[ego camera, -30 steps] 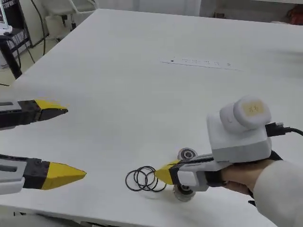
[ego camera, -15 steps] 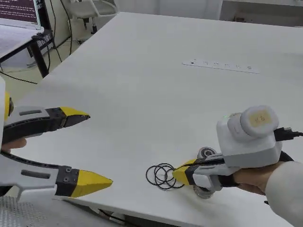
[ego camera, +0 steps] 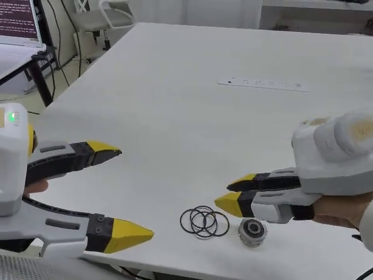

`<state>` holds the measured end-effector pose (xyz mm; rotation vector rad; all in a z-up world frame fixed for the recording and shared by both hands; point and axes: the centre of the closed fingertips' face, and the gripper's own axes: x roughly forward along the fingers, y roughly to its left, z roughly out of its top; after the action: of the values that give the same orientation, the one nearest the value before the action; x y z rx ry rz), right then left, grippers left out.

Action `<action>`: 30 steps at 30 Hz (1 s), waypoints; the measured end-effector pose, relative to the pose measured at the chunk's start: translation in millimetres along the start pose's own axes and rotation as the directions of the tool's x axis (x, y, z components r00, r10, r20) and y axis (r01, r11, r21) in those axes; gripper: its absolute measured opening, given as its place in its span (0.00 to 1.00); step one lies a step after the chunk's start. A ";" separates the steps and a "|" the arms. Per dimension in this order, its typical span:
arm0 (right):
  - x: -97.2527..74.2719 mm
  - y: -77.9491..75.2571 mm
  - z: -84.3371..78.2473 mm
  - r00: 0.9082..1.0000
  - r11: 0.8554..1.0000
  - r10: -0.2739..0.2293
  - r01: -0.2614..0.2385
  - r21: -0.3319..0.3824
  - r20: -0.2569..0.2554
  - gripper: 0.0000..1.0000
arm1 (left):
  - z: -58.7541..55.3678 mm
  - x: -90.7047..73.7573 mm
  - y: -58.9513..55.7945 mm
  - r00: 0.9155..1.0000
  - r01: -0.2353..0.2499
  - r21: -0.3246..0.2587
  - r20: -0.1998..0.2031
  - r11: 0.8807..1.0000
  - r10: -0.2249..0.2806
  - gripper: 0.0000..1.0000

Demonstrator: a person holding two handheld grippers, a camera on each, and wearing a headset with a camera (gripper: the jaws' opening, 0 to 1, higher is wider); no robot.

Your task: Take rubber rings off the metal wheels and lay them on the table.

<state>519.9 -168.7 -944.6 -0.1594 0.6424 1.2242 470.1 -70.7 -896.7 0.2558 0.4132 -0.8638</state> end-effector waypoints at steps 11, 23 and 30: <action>-52.8 -17.3 33.1 0.985 0.997 -0.081 0.079 0.017 0.149 0.61 | 0.2 -2.6 3.5 1.000 -0.005 -0.001 -0.008 1.000 0.005 0.84; -88.6 -22.1 16.1 0.973 0.988 -0.154 0.153 0.020 0.170 0.97 | -3.2 -11.6 21.6 0.998 -0.062 -0.037 0.002 0.997 0.063 0.91; -96.3 -23.7 -23.4 0.978 0.983 -0.177 0.169 0.077 0.106 0.99 | -7.6 -14.4 29.5 0.995 -0.104 -0.065 -0.002 0.992 0.104 1.00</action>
<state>514.5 -266.6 -917.1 -0.0872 0.5589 1.0344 482.9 -39.5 -895.4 0.2145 0.4224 -0.7467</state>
